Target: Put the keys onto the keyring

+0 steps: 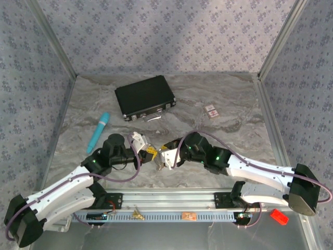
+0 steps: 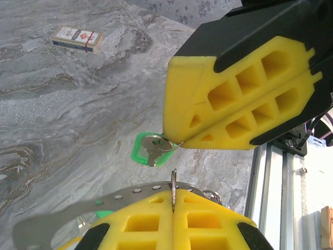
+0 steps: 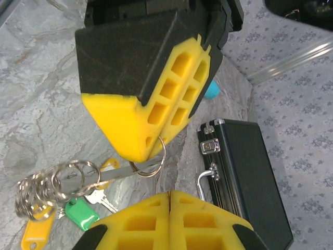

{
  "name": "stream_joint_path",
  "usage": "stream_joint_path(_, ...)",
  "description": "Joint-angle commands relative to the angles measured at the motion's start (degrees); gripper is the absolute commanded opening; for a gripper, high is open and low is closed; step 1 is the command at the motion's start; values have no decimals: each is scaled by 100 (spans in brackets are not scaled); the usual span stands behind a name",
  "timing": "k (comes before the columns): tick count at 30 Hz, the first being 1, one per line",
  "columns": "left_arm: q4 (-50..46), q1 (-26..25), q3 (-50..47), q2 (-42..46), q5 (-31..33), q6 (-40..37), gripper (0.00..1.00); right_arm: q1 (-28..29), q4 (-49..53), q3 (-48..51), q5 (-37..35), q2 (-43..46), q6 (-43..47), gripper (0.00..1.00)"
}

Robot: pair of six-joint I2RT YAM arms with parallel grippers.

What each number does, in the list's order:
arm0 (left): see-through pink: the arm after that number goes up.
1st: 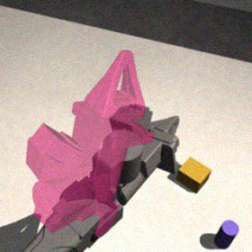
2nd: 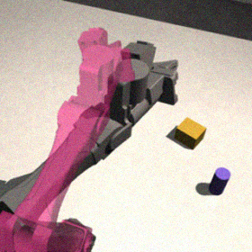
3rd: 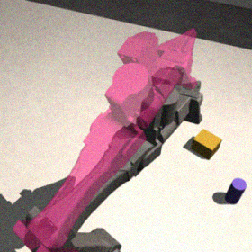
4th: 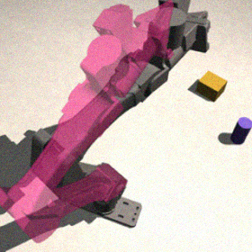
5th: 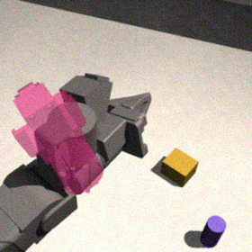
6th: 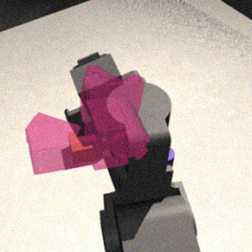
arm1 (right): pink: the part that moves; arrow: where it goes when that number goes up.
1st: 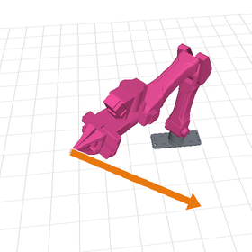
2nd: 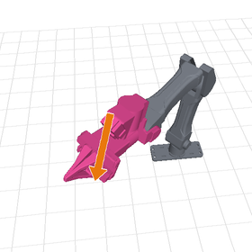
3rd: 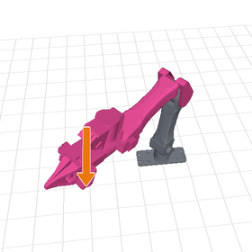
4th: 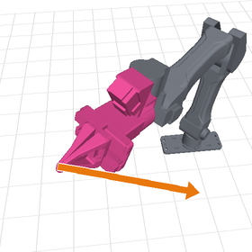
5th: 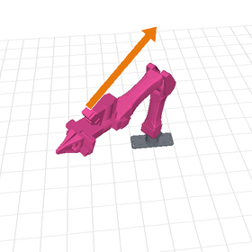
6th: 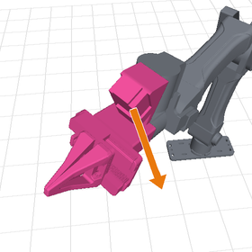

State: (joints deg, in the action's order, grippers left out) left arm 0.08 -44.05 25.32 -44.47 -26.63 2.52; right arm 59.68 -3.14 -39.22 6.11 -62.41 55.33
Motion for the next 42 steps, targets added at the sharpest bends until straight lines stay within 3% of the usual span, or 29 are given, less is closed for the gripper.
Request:
stream_joint_path(1,63,55,201,-34,-181,42,0,-48,284,-248,373,10,61,0)
stream_joint_path(23,88,133,236,-98,-260,-15,0,16,-66,-338,40,-177,21,0)
stream_joint_path(42,96,157,226,-101,-257,-21,0,24,21,-377,314,-154,-58,0)
